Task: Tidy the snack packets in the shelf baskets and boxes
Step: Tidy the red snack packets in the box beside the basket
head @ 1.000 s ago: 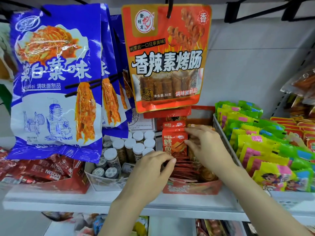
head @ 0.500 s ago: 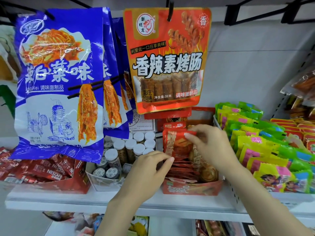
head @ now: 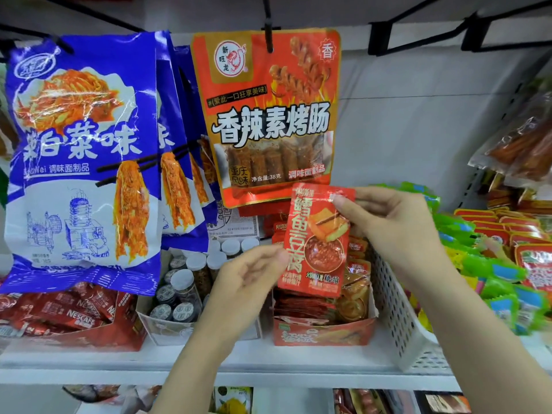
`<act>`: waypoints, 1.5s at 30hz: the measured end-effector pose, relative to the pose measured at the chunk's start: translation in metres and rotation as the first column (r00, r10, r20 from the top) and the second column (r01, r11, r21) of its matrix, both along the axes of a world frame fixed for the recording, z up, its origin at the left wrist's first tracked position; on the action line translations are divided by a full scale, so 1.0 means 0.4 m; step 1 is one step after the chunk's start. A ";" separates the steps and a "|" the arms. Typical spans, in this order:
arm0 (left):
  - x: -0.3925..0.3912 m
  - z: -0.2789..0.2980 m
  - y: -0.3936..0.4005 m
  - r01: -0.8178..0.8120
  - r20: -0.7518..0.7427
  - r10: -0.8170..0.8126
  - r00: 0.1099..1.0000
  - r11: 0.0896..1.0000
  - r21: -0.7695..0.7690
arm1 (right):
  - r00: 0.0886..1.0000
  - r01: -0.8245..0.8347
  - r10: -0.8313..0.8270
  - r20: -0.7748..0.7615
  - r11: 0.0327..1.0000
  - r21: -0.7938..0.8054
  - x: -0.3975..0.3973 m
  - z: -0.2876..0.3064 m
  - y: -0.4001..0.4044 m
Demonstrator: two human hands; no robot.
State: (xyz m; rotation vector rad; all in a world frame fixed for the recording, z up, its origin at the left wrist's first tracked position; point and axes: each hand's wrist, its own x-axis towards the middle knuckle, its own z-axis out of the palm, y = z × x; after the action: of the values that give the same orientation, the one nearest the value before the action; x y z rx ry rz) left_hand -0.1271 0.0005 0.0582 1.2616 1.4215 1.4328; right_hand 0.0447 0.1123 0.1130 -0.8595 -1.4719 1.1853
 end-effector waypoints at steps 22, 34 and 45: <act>0.005 0.003 -0.008 0.030 0.228 -0.015 0.974 0.997 -0.064 | 0.982 -0.140 0.101 -0.159 0.955 -0.260 0.002 0.001 -0.015; 0.053 0.005 0.003 0.147 0.597 -0.065 0.800 0.985 -0.090 | 0.881 -0.428 0.309 -0.359 0.843 -0.325 0.010 0.017 -0.009; 0.049 0.007 -0.002 -0.088 0.230 0.099 0.968 0.994 -0.058 | 0.991 -0.136 0.130 -0.039 0.965 -0.226 0.019 0.002 -0.009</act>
State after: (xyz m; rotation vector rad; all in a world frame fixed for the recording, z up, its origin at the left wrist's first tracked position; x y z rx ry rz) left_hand -0.1073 -0.0005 0.0610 0.9722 1.3615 1.5455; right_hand 0.0521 0.1087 0.1137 -0.9077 -1.4094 1.4826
